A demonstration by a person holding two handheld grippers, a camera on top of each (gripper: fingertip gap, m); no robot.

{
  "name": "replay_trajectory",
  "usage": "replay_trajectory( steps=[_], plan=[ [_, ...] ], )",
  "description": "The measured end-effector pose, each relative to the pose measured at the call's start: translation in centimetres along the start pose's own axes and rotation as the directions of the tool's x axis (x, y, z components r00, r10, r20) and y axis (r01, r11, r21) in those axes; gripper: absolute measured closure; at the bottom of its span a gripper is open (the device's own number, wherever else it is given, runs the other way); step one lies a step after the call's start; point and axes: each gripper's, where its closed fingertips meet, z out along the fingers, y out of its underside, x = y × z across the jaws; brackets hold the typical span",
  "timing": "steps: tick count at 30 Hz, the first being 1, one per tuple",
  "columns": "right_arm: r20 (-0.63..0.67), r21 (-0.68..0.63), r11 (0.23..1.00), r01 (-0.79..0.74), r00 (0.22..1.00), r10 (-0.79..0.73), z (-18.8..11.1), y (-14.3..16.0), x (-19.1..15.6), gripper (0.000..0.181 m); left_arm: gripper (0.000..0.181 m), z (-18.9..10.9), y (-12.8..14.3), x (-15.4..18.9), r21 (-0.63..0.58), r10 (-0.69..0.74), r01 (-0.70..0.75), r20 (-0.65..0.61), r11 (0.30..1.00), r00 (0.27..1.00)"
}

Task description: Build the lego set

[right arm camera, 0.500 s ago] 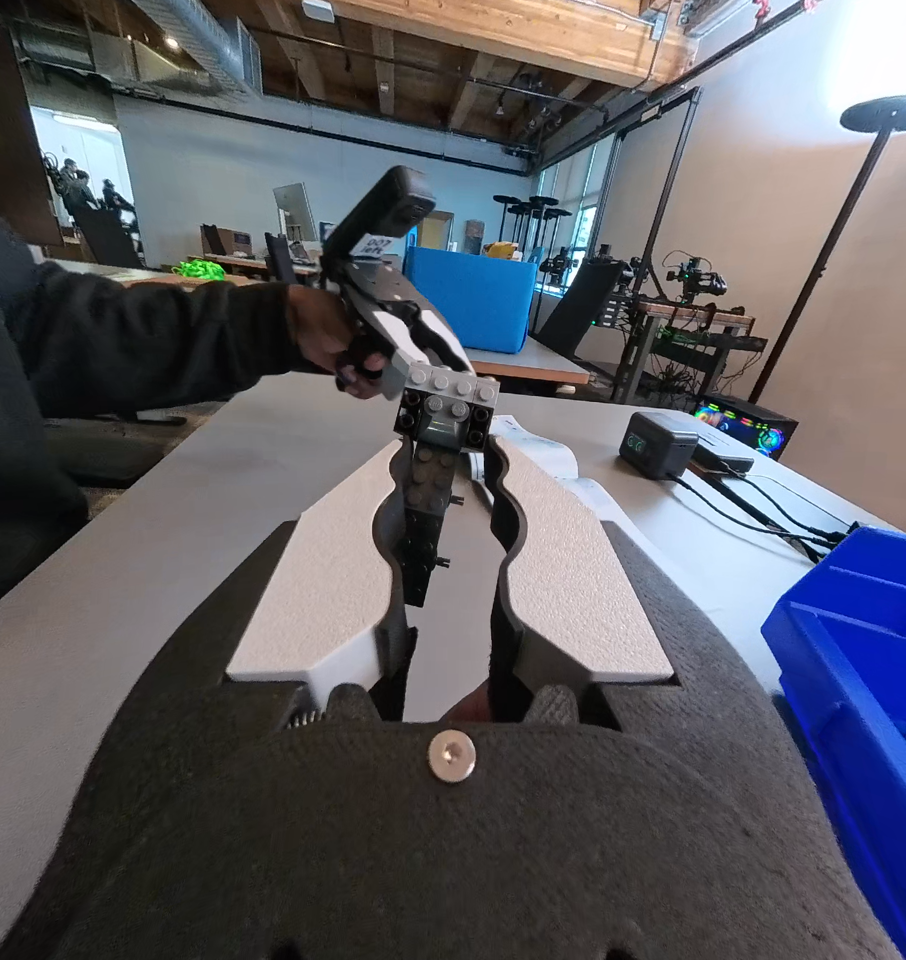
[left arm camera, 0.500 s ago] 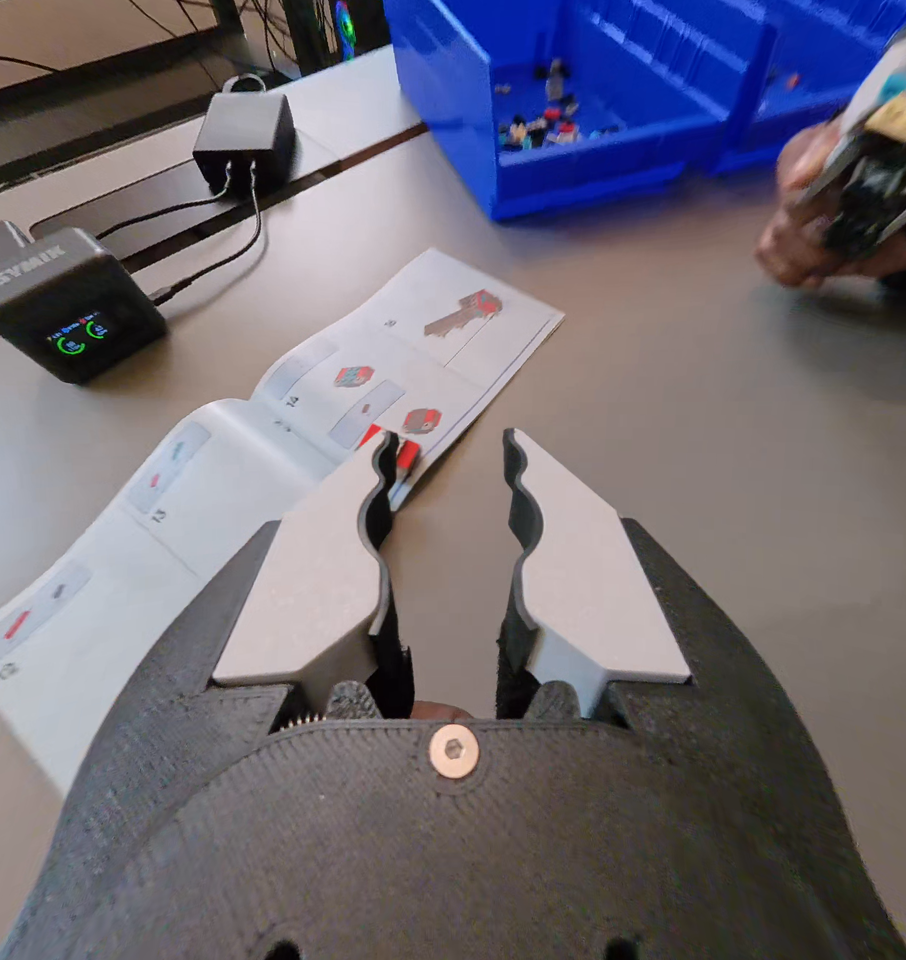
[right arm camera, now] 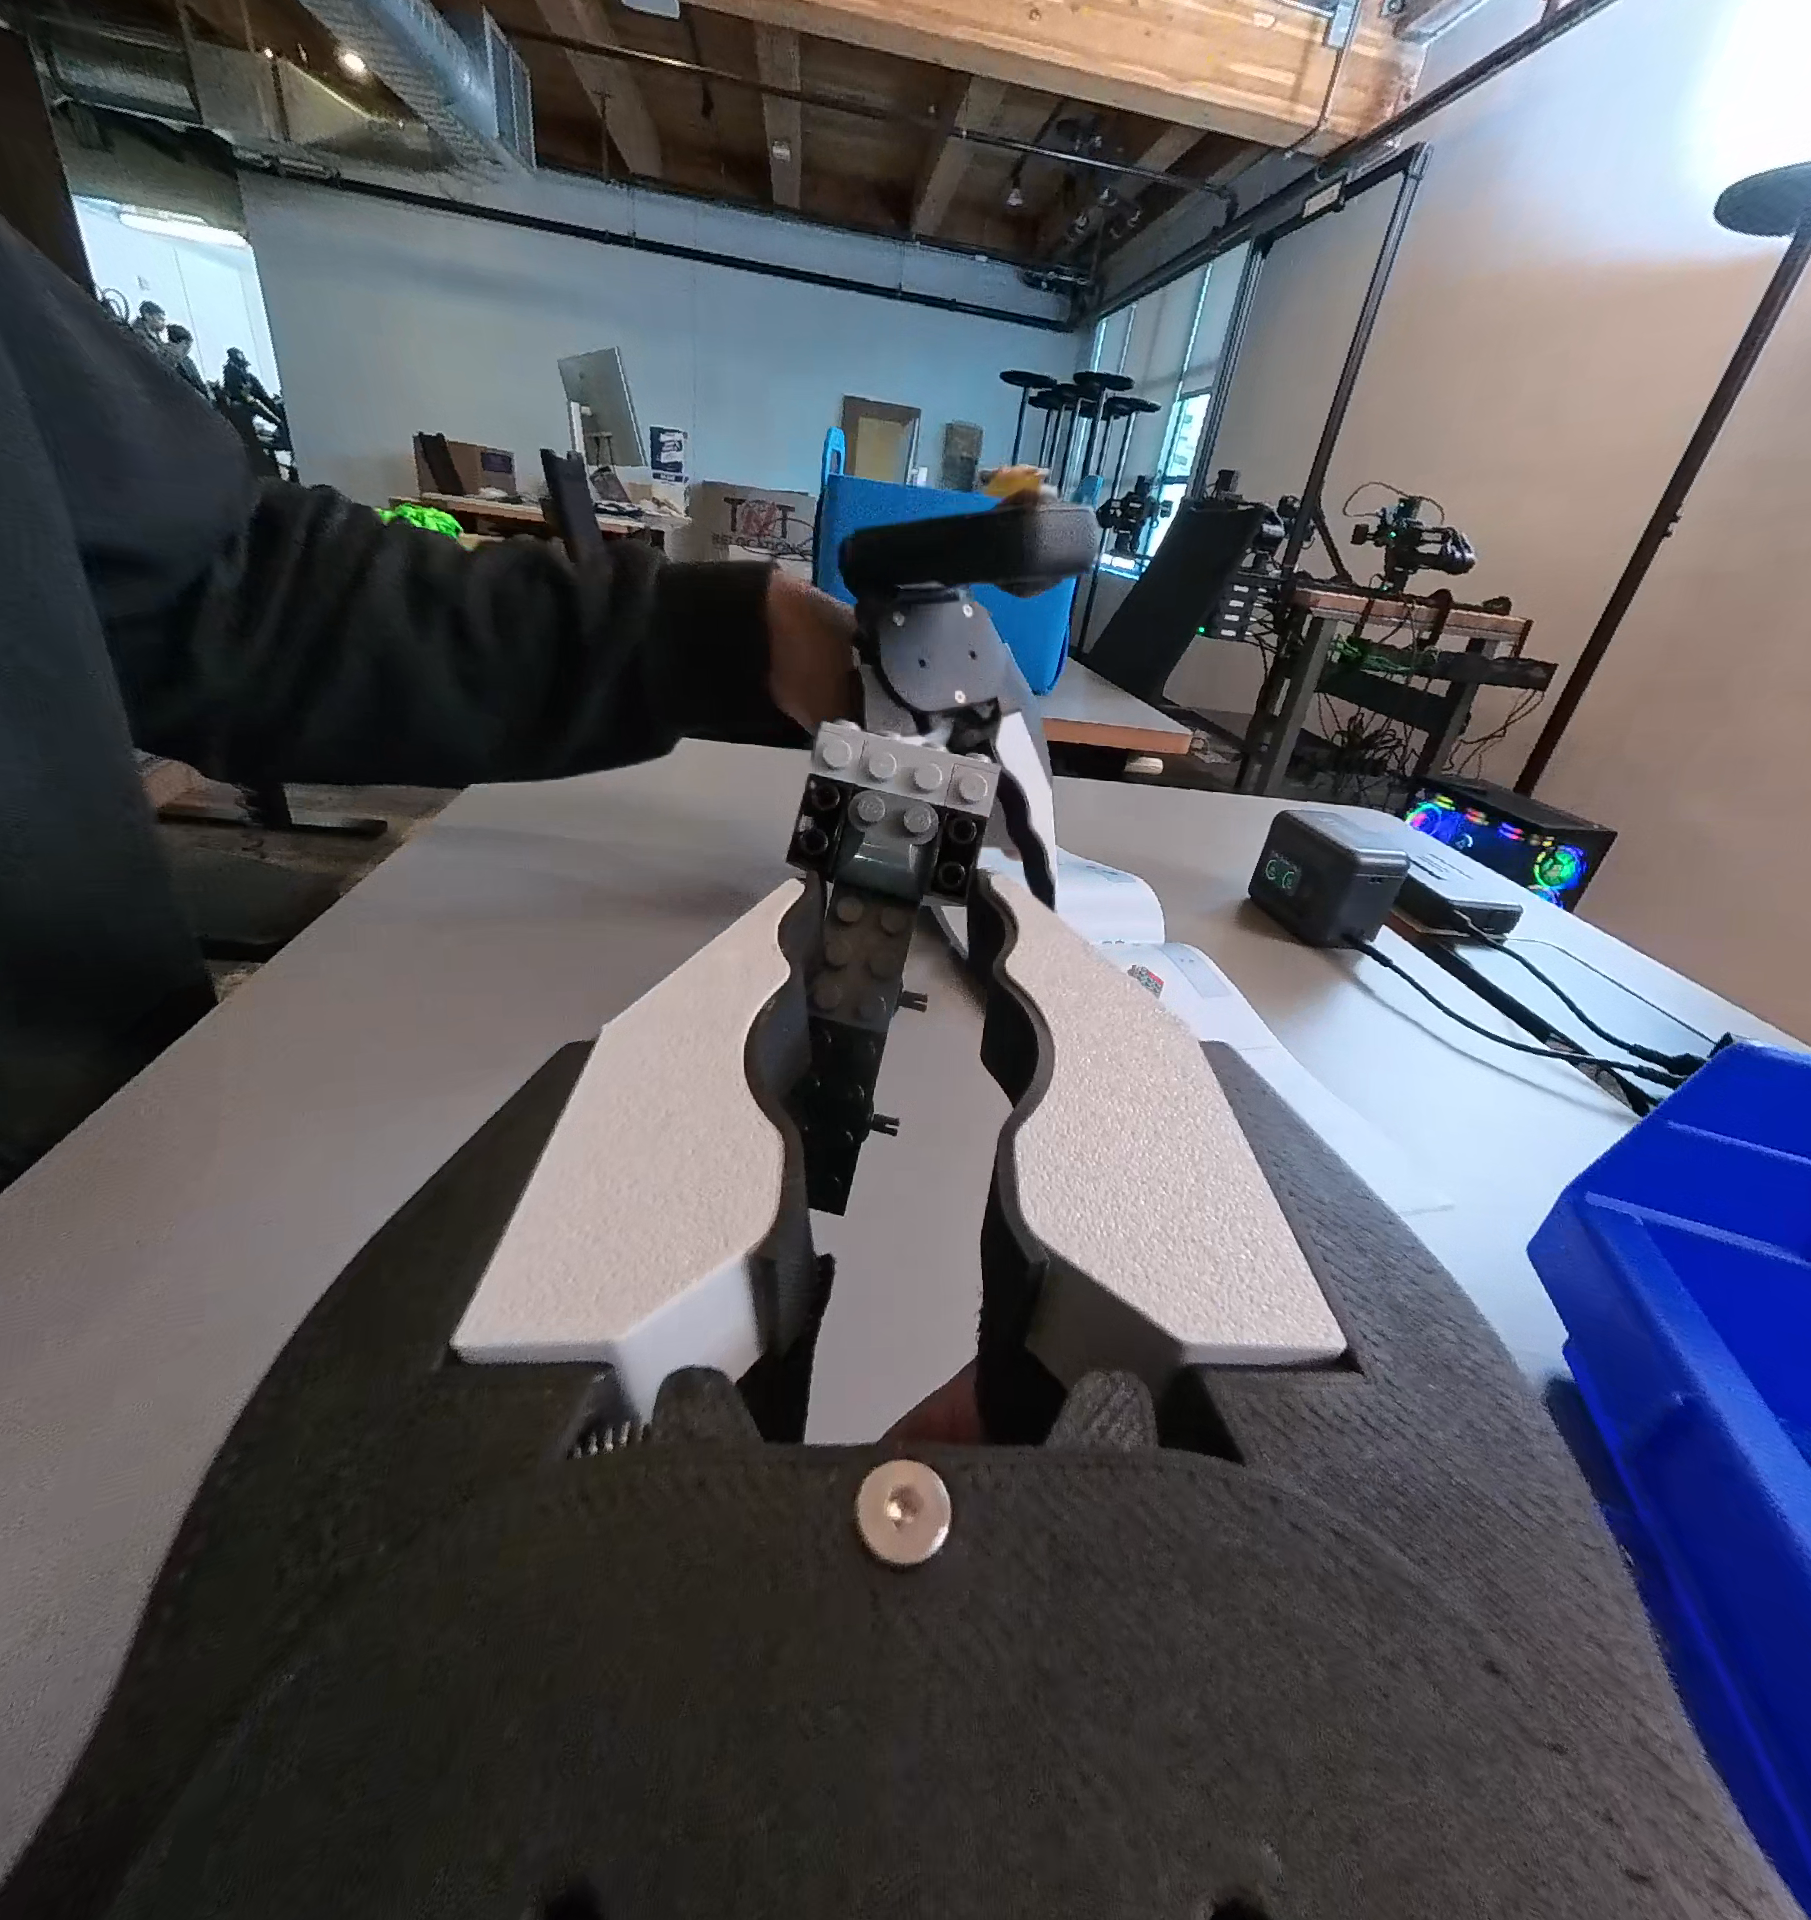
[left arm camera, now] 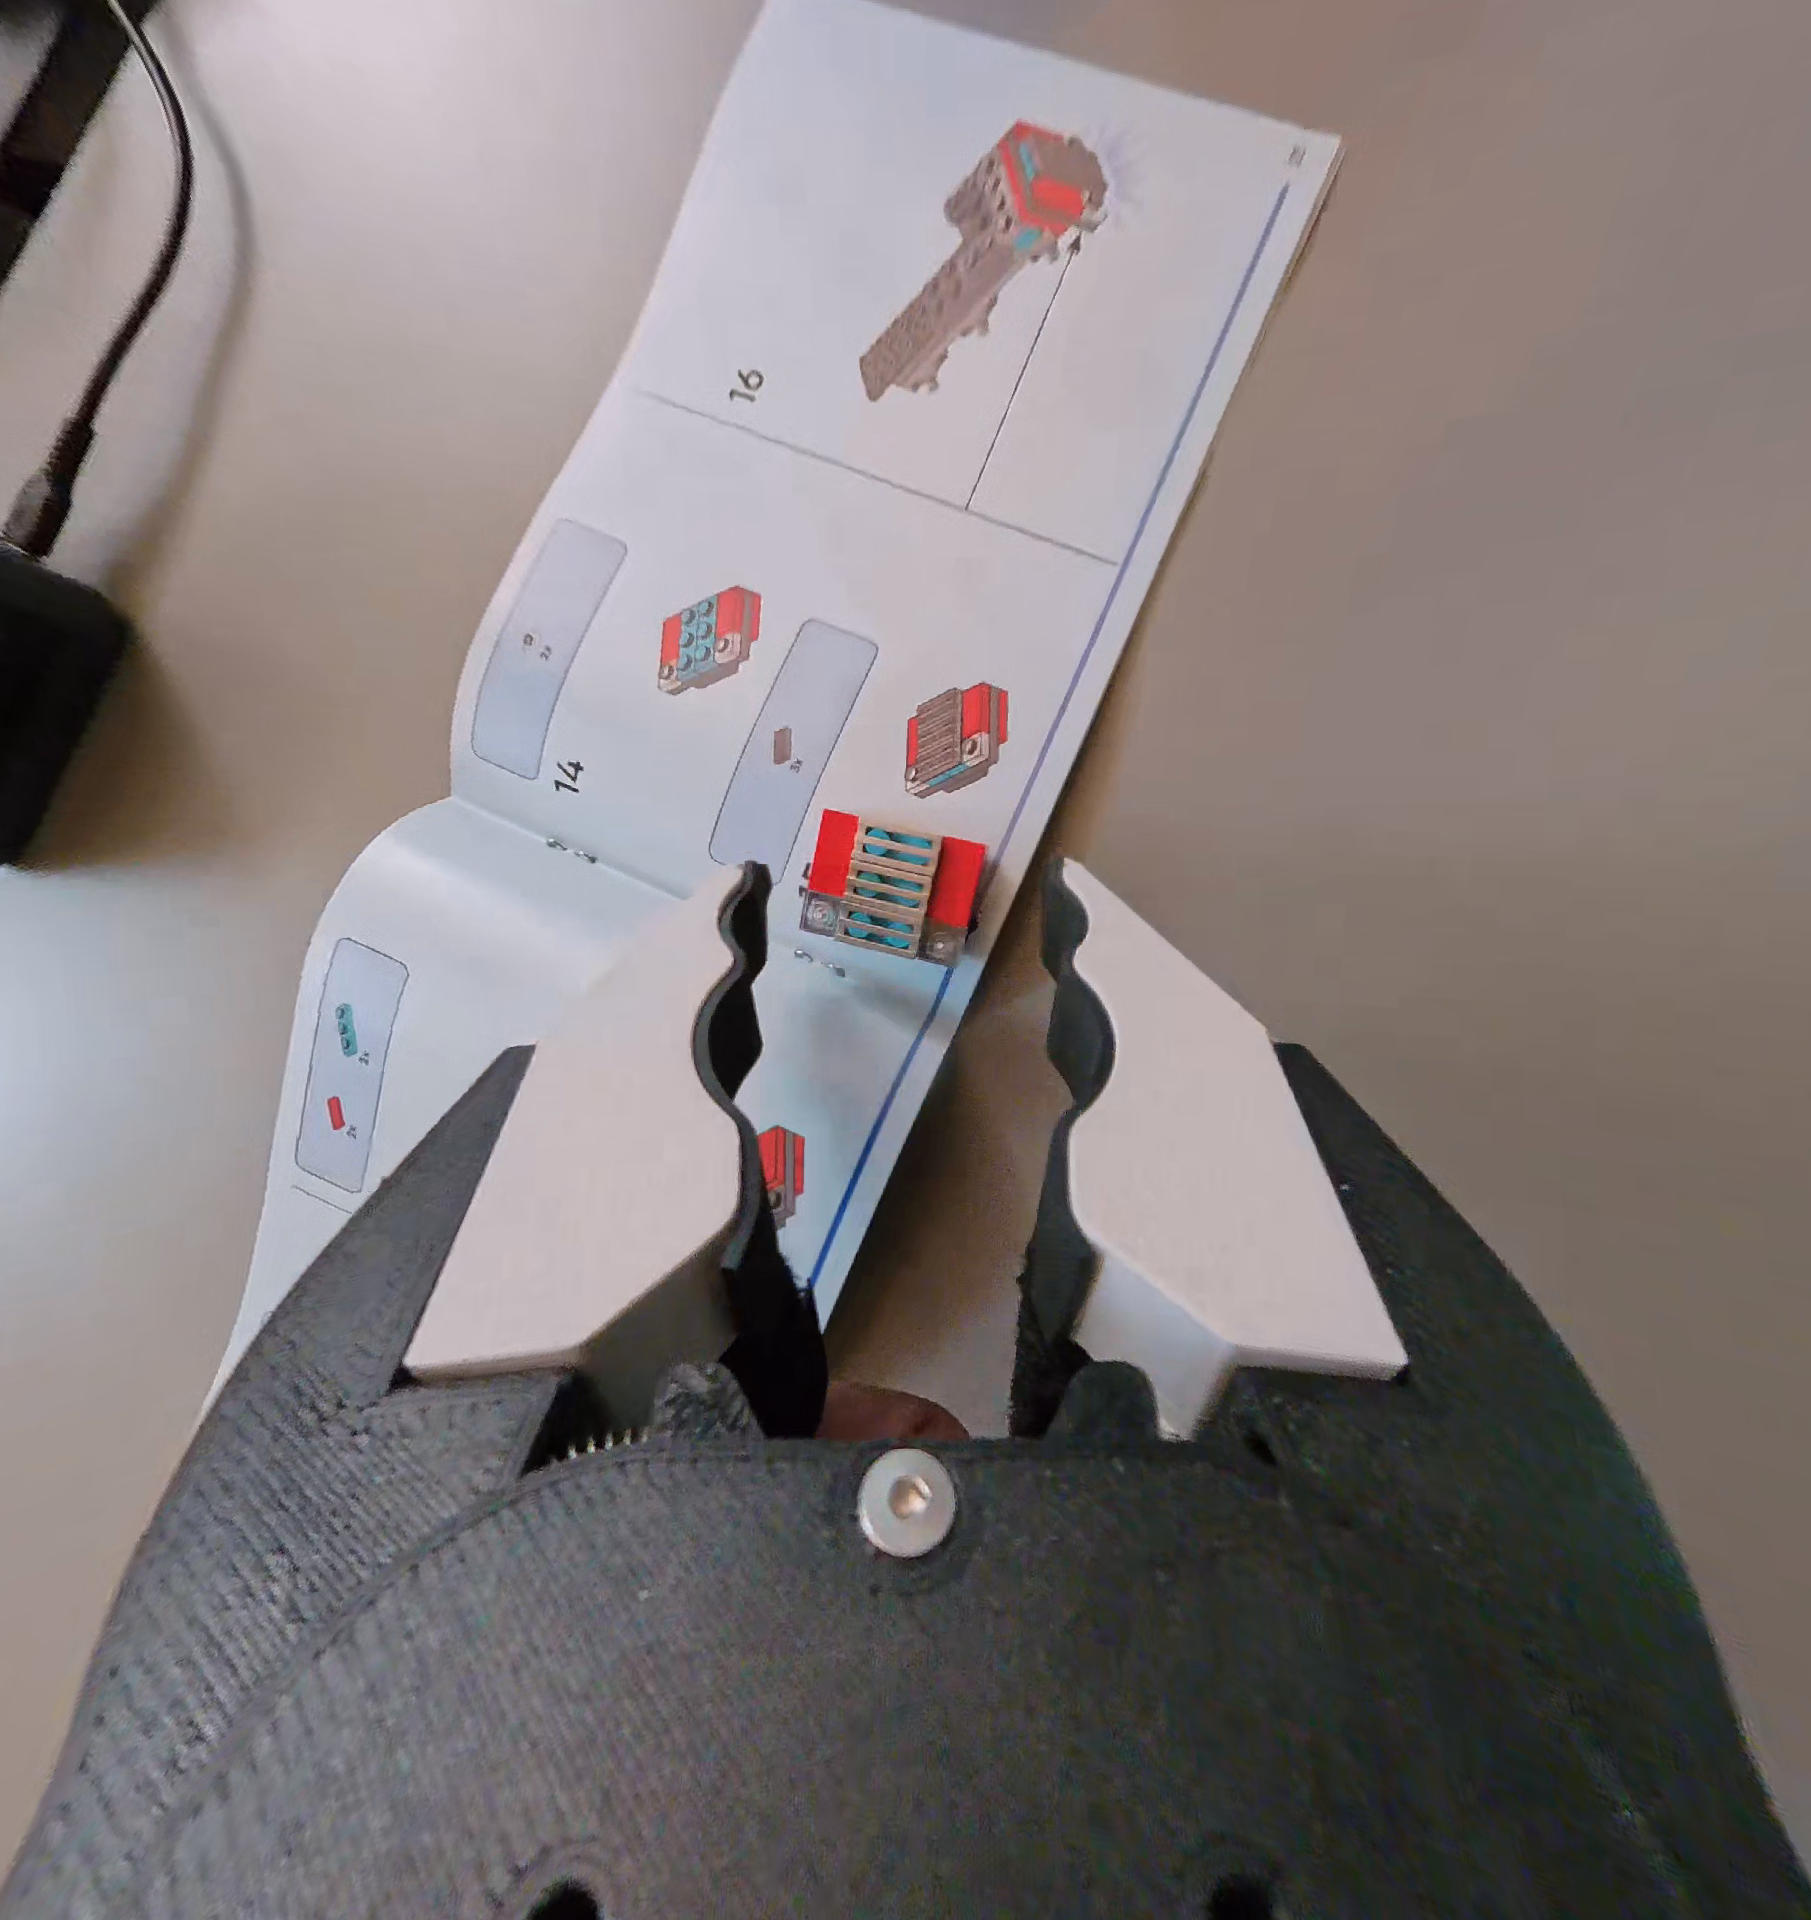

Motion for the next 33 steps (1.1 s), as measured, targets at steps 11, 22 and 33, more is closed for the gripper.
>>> replay_trajectory(
  steps=[11,22,33],
  plan=[
    [0.013,-0.018,1.0,-0.01,1.0,0.01,0.1,0.4,-0.2,0.153,0.145,-0.6,-1.1,1.3,0.127,-0.046,0.054,-0.066,0.99,0.997],
    [0.078,0.051,0.995,-0.087,0.994,0.083,0.7,-0.4,-1.6,0.153,0.145,-10.6,-14.8,14.4,0.617,0.221,-0.004,-0.275,0.787,0.936],
    [0.105,0.16,0.983,-0.094,0.991,0.078,0.5,-2.9,-2.8,0.153,0.145,-10.3,-17.5,17.7,0.518,0.366,-0.148,-0.349,0.842,0.863]
  ],
)
